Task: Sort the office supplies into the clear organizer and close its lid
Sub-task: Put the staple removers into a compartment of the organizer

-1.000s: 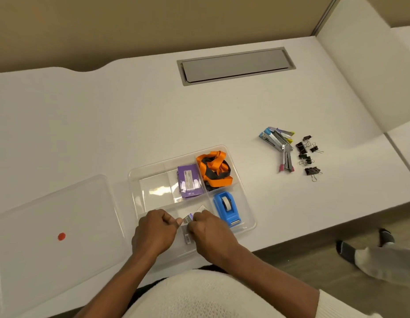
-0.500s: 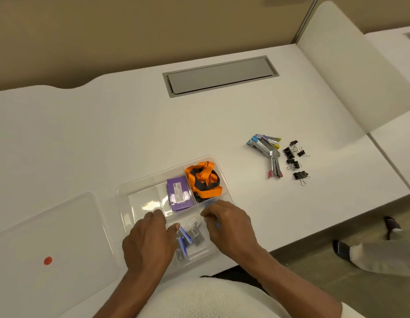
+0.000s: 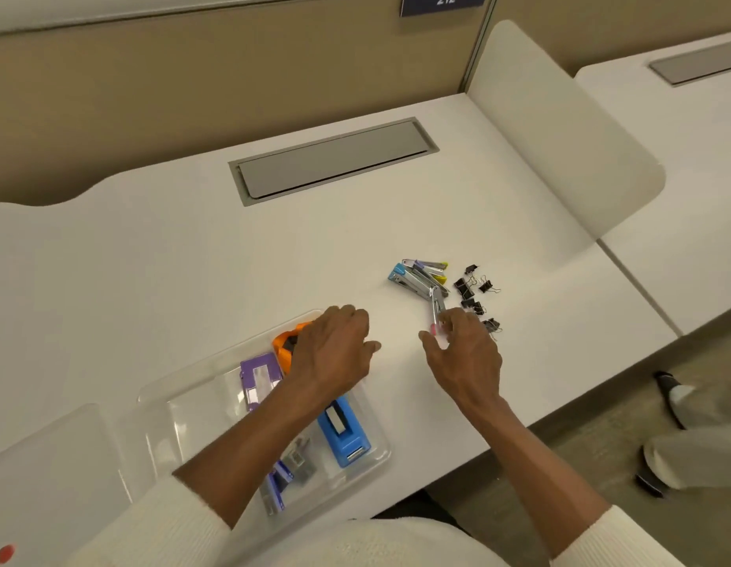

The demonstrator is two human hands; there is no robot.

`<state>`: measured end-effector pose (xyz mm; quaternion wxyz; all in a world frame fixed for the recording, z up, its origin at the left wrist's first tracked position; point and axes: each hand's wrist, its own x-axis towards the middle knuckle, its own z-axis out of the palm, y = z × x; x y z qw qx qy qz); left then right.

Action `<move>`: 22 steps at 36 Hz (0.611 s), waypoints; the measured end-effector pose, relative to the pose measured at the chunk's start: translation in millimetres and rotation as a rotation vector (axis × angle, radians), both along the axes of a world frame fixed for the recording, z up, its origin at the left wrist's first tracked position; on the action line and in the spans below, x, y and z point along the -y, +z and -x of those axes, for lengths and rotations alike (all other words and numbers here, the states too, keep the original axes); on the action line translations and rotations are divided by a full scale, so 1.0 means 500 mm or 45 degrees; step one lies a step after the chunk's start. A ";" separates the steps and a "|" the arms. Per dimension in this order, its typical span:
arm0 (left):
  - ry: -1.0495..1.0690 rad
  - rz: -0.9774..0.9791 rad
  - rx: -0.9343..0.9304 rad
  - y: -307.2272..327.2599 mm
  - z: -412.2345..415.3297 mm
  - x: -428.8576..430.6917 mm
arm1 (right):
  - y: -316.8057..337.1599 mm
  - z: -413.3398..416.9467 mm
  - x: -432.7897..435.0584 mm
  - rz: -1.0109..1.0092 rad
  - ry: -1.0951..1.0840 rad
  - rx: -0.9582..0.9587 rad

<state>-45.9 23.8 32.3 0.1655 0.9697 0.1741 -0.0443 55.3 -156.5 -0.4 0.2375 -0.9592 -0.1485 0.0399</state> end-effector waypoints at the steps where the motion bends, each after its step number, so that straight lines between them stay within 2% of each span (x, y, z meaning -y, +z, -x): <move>1: -0.050 -0.007 0.009 -0.009 -0.028 0.001 | -0.004 -0.013 0.001 0.017 -0.017 0.013; 7: -0.275 -0.179 0.048 -0.029 -0.201 0.016 | -0.025 -0.071 -0.012 0.163 -0.034 -0.036; 12: -0.474 -0.334 -0.078 -0.047 -0.315 0.006 | -0.044 -0.099 -0.033 0.218 0.027 0.012; 18: -0.753 -0.390 -0.248 -0.080 -0.384 -0.022 | -0.055 -0.116 -0.062 0.302 0.037 -0.069; 22: -0.846 -0.398 -0.181 -0.110 -0.400 -0.015 | -0.054 -0.120 -0.058 0.305 0.028 -0.168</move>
